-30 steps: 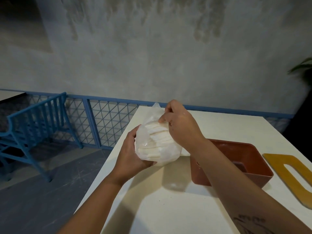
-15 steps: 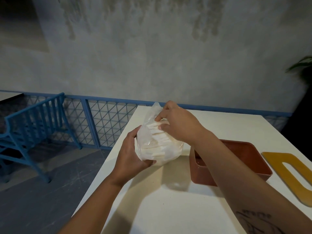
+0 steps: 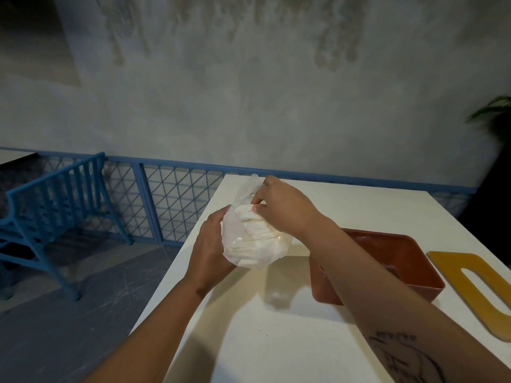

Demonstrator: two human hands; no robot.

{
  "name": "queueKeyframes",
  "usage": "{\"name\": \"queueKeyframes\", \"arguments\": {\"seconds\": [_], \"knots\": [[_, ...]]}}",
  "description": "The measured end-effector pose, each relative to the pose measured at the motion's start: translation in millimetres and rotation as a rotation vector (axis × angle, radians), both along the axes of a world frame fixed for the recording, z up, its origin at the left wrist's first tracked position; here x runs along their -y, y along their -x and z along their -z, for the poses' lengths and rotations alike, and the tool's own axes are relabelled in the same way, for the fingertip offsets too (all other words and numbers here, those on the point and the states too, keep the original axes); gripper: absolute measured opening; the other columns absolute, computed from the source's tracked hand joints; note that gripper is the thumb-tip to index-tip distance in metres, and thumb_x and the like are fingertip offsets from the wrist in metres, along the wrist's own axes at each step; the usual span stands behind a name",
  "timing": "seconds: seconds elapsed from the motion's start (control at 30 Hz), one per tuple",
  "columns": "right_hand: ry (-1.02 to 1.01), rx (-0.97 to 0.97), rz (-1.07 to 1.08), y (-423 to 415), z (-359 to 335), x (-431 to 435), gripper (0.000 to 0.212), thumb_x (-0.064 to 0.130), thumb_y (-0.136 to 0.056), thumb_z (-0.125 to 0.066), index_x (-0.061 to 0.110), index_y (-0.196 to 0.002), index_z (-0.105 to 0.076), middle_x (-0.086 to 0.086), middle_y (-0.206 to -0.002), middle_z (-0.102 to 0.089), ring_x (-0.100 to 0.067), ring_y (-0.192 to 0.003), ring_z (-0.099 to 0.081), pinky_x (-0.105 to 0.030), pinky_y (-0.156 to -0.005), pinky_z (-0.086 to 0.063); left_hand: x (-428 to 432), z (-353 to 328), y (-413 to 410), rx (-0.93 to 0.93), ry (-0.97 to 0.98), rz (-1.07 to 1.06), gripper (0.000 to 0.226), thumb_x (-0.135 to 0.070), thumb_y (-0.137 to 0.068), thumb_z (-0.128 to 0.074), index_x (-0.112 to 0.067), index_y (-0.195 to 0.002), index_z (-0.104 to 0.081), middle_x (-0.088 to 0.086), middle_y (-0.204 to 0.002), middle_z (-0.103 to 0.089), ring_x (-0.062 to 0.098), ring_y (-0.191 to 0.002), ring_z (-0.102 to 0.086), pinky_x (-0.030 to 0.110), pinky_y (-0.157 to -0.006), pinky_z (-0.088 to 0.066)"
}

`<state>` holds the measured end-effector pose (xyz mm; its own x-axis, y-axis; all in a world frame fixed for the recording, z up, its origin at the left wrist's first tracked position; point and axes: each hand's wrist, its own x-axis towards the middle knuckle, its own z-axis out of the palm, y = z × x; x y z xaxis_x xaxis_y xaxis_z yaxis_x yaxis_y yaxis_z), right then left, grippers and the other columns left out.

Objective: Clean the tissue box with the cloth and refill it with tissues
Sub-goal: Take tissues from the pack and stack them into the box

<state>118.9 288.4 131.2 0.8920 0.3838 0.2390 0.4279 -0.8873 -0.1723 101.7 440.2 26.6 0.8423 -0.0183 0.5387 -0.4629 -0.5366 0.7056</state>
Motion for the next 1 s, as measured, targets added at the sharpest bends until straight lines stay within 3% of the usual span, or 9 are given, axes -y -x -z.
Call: {"name": "queueKeyframes", "arguments": {"seconds": [0.07,0.13,0.2,0.3,0.43,0.6,0.7,0.87,1.0], "knots": [[0.005,-0.005,-0.009,-1,-1,-1,0.024,0.026,-0.094,-0.053,0.016,-0.111,-0.068,-0.002,-0.119,-0.051,-0.019,-0.093,-0.059,-0.028,-0.083,-0.05,-3,5,-5,-0.026,-0.026,-0.007,0.062,-0.044,-0.064,-0.079,-0.033,-0.118,-0.05,-0.009,-0.113,-0.061,0.012,-0.105,-0.06,0.039,-0.086,-0.054],[0.023,0.008,-0.02,-2,-1,-1,0.022,0.024,-0.093,-0.055,0.015,-0.108,-0.068,-0.002,-0.116,-0.052,-0.019,-0.09,-0.059,-0.027,-0.08,-0.05,-7,13,-7,-0.037,-0.064,-0.045,0.079,-0.052,-0.06,-0.081,-0.033,-0.127,-0.043,-0.01,-0.129,-0.053,0.013,-0.117,-0.054,0.041,-0.094,-0.05],[0.056,0.042,-0.03,-3,-1,-2,0.019,0.019,-0.094,-0.054,0.013,-0.105,-0.068,-0.002,-0.116,-0.052,-0.019,-0.084,-0.059,-0.027,-0.075,-0.051,-6,17,-1,0.009,-0.077,-0.066,0.09,-0.042,-0.06,-0.086,-0.037,-0.131,-0.03,-0.012,-0.141,-0.036,0.012,-0.127,-0.042,0.036,-0.104,-0.041],[0.081,0.08,-0.031,-2,1,-3,0.016,0.014,-0.094,-0.053,0.014,-0.104,-0.065,-0.002,-0.119,-0.048,-0.018,-0.074,-0.057,-0.026,-0.064,-0.047,-2,13,6,0.223,-0.197,-0.054,0.1,-0.034,-0.058,-0.085,-0.031,-0.136,-0.022,0.001,-0.144,-0.024,0.021,-0.132,-0.031,0.035,-0.102,-0.038],[0.064,0.105,-0.039,1,3,-3,0.014,0.01,-0.093,-0.053,0.015,-0.103,-0.062,-0.003,-0.12,-0.044,-0.017,-0.066,-0.053,-0.024,-0.059,-0.046,1,5,6,0.268,-0.449,-0.163,0.093,-0.038,-0.051,-0.089,-0.029,-0.13,-0.038,0.016,-0.146,-0.034,0.035,-0.126,-0.042,0.04,-0.094,-0.039],[0.023,0.098,-0.066,6,5,0,0.013,0.008,-0.094,-0.053,0.014,-0.104,-0.059,-0.004,-0.127,-0.039,-0.007,-0.056,-0.036,-0.014,-0.047,-0.023,3,3,7,0.25,-0.458,-0.222,0.088,-0.042,-0.053,-0.087,-0.03,-0.127,-0.041,0.016,-0.144,-0.039,0.034,-0.125,-0.041,0.044,-0.096,-0.04],[-0.033,0.084,-0.079,6,6,1,0.012,0.009,-0.095,-0.051,0.013,-0.104,-0.058,-0.003,-0.127,-0.039,-0.012,-0.065,-0.048,-0.012,-0.05,-0.028,3,3,9,0.257,-0.455,-0.246,0.087,-0.043,-0.053,-0.086,-0.03,-0.126,-0.042,0.016,-0.143,-0.04,0.035,-0.125,-0.043,0.047,-0.097,-0.04],[-0.103,0.008,-0.121,10,6,7,0.025,0.023,-0.092,-0.054,0.016,-0.117,-0.057,0.002,-0.13,-0.039,-0.019,-0.09,-0.058,-0.025,-0.075,-0.048,3,8,9,0.273,-0.484,-0.287,0.087,-0.04,-0.051,-0.087,-0.029,-0.126,-0.043,0.017,-0.141,-0.042,0.036,-0.121,-0.047,0.047,-0.095,-0.041],[-0.029,0.049,-0.076,6,9,2,0.032,0.009,-0.092,-0.049,0.014,-0.123,-0.056,-0.003,-0.129,-0.042,-0.022,-0.091,-0.058,-0.027,-0.072,-0.047,4,8,7,0.265,-0.516,-0.325,0.089,-0.042,-0.05,-0.086,-0.027,-0.128,-0.044,0.016,-0.141,-0.042,0.033,-0.122,-0.043,0.047,-0.095,-0.04]]}}
